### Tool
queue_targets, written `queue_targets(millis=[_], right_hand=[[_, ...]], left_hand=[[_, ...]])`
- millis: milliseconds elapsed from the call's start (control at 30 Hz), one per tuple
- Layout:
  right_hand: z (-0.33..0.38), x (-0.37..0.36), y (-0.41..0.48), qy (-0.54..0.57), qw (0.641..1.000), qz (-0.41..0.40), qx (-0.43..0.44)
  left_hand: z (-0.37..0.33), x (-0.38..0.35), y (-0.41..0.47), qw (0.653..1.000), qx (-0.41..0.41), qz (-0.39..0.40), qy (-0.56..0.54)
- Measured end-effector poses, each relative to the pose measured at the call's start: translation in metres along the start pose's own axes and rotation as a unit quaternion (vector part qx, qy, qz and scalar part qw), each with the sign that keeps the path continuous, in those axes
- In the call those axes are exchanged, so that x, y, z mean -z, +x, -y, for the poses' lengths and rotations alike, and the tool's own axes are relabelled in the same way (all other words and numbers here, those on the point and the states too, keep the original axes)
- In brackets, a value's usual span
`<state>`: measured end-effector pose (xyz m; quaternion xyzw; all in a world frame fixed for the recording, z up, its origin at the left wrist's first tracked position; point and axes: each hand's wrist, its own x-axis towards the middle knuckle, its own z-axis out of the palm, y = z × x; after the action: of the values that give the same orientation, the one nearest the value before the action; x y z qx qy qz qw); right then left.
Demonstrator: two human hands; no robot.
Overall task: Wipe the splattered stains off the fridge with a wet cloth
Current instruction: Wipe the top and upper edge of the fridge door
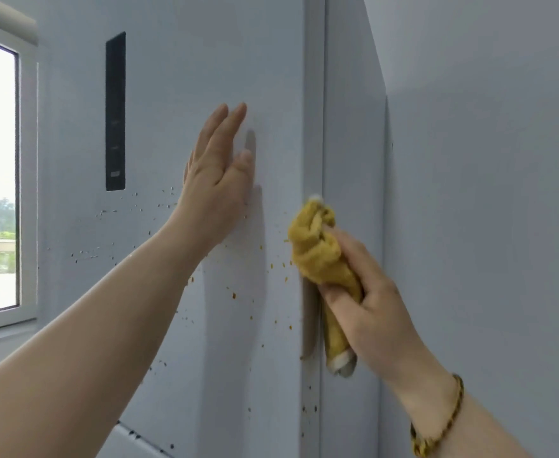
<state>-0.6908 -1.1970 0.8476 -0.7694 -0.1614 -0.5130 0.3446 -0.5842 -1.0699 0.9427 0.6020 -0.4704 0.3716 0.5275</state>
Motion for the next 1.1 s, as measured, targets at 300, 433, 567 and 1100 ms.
queue_targets(millis=[300, 433, 567, 1100], right_hand=[[-0.036, -0.033, -0.110, -0.050, 0.998, 0.026, -0.036], [-0.034, -0.025, -0.119, -0.054, 0.992, 0.077, -0.088], [-0.025, -0.027, -0.094, -0.064, 0.993, 0.049, -0.083], [0.014, -0.023, -0.156, 0.096, 0.936, -0.054, -0.335]], left_hand=[[0.004, -0.010, -0.036, 0.999, -0.013, 0.023, 0.046], [0.002, -0.012, -0.034, 0.999, -0.013, 0.015, 0.042], [0.006, -0.015, -0.033, 0.999, -0.012, 0.009, 0.049], [0.002, 0.008, -0.061, 0.998, -0.014, 0.043, -0.031]])
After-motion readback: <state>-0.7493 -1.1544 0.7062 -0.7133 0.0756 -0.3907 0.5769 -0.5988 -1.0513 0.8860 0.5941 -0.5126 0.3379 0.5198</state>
